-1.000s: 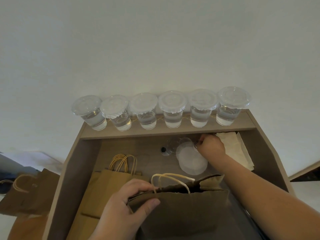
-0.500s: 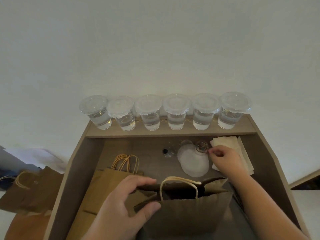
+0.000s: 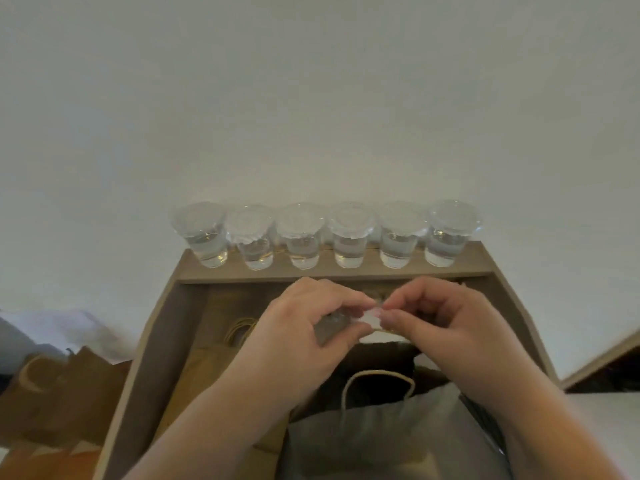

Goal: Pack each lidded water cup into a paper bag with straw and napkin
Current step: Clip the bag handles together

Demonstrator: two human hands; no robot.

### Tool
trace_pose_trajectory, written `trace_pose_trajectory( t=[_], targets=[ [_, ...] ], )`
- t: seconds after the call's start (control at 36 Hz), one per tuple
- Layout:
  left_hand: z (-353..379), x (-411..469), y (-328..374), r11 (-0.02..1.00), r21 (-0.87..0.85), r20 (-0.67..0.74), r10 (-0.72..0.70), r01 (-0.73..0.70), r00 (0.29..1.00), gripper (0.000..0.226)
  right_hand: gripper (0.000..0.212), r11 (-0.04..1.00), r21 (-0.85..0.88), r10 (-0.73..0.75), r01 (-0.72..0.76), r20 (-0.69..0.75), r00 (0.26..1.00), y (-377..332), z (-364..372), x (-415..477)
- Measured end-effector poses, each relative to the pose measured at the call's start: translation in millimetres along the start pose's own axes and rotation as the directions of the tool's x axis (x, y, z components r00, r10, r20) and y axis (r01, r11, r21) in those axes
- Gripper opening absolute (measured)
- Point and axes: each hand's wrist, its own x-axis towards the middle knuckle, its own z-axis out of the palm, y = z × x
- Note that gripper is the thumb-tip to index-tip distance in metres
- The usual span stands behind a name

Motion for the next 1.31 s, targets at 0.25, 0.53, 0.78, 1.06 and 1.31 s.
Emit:
trace_pose_trajectory(
  t=[0.25, 0.53, 0.78, 1.06, 1.31],
  targets=[
    [0, -4, 7, 0.990, -0.094, -0.091, 0.100, -0.108, 0.991, 0.023, 0.004, 0.998, 0.009, 0.064, -0.064, -0.030, 0.997, -11, 2, -12],
    [4, -9, 7, 0.973, -0.232, -0.152, -0.038, 0.002, 0.988, 0.009, 0.028, 0.999, 0.044, 0.006, -0.006, 0.000, 1.000, -7, 4, -11],
    [6, -12, 10, 0.960, -0.267, -0.096, -0.110, 0.080, 0.989, 0.011, 0.019, 0.991, 0.110, -0.073, 0.075, -0.023, 0.997, 0, 5, -6],
    [-7, -34, -2, 0.939, -0.279, 0.137, -0.170, 0.203, 0.976, 0.077, 0.014, 0.997, -0.064, -0.046, 0.040, -0.092, 0.995, 21, -8, 10],
    [21, -37, -17, 0.929, 0.316, 0.336, -0.300, 0.193, 0.893, 0.099, 0.013, 0.887, -0.459, 0.127, -0.059, 0.120, 0.985, 52, -13, 27]
  ],
)
